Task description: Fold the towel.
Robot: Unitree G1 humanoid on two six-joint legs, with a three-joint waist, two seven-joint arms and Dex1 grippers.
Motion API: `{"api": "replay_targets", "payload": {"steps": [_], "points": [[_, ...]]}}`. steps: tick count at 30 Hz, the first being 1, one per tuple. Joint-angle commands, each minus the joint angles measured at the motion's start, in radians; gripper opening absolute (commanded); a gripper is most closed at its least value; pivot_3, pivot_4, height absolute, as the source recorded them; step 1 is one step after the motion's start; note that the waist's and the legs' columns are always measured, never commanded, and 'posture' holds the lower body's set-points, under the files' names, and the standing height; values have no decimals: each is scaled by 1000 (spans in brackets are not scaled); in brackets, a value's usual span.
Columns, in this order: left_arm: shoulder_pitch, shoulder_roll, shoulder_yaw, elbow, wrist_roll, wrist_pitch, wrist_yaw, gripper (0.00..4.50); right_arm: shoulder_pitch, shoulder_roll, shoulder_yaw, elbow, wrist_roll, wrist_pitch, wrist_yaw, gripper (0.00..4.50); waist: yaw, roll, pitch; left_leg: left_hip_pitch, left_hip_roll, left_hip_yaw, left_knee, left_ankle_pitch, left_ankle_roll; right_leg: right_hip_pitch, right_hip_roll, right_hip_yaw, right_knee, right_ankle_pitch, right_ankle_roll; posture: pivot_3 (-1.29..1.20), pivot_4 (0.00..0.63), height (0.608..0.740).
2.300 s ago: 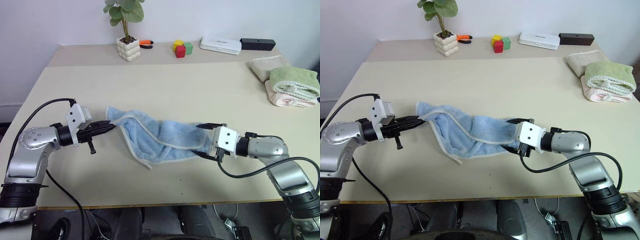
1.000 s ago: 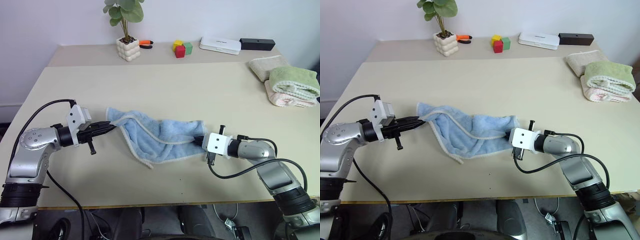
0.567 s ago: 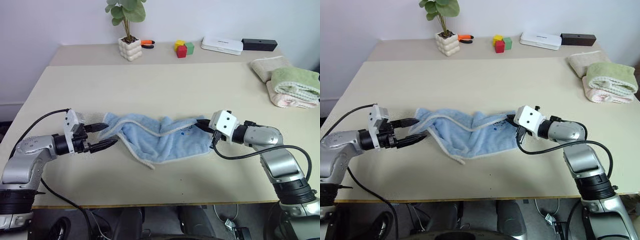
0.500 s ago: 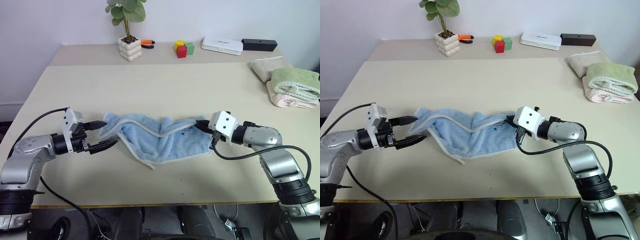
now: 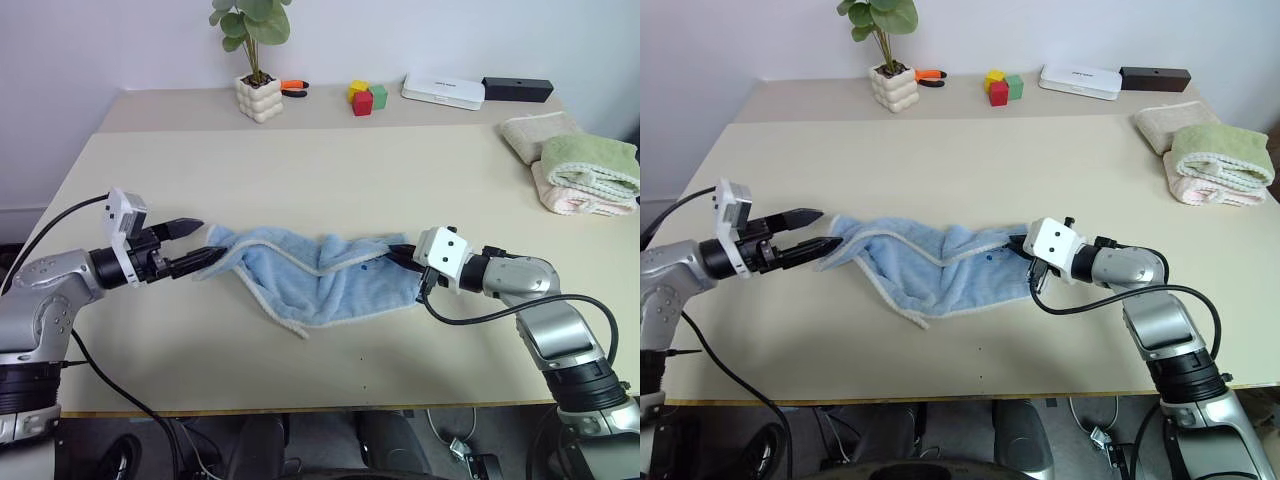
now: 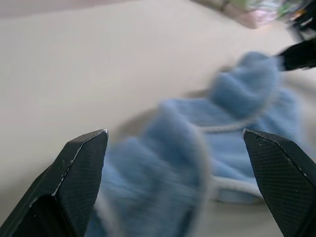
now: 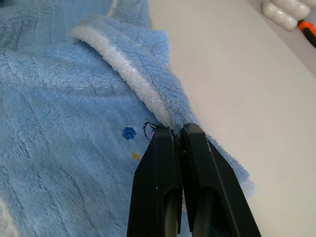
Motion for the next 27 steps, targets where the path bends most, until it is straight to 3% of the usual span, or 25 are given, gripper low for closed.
{"api": "replay_targets", "payload": {"steps": [1, 14, 17, 24, 27], "points": [[-6, -10, -34, -9, 55, -40, 21, 4477, -3, 5, -8, -15, -5, -20, -9, 0, 0, 0, 0, 0, 0, 0, 0, 0, 0, 0, 0, 0, 0, 0, 0, 0, 150, 740], [-51, -27, -114, 47, 137, -77, -4, 4477, 17, 5, -17, -23, -19, -21, -37, 0, -2, 0, 0, 0, 0, 0, 0, 0, 0, -1, 0, 0, 0, 0, 0, 0, 150, 740], [-62, -31, -125, 65, 154, -84, -5, 3624, 22, 7, -17, -24, -21, -24, -46, 0, -1, 0, 0, 0, 0, 0, 0, 0, 0, -1, 0, 0, 0, 0, 0, 0, 150, 740], [-72, -34, -106, 79, 151, -90, -7, 124, 25, 6, -14, -22, -24, -28, -49, 0, -1, 0, 0, 0, 0, 0, 0, 0, 0, -1, 0, 0, 0, 0, 0, 0, 150, 740], [-71, -30, -103, 80, 152, -94, -10, 52, 22, 7, -11, -19, -26, -27, -49, 0, -1, 0, 0, 0, 0, 0, 0, 0, 0, -1, 0, 0, 0, 0, 0, 0, 150, 740]]}}
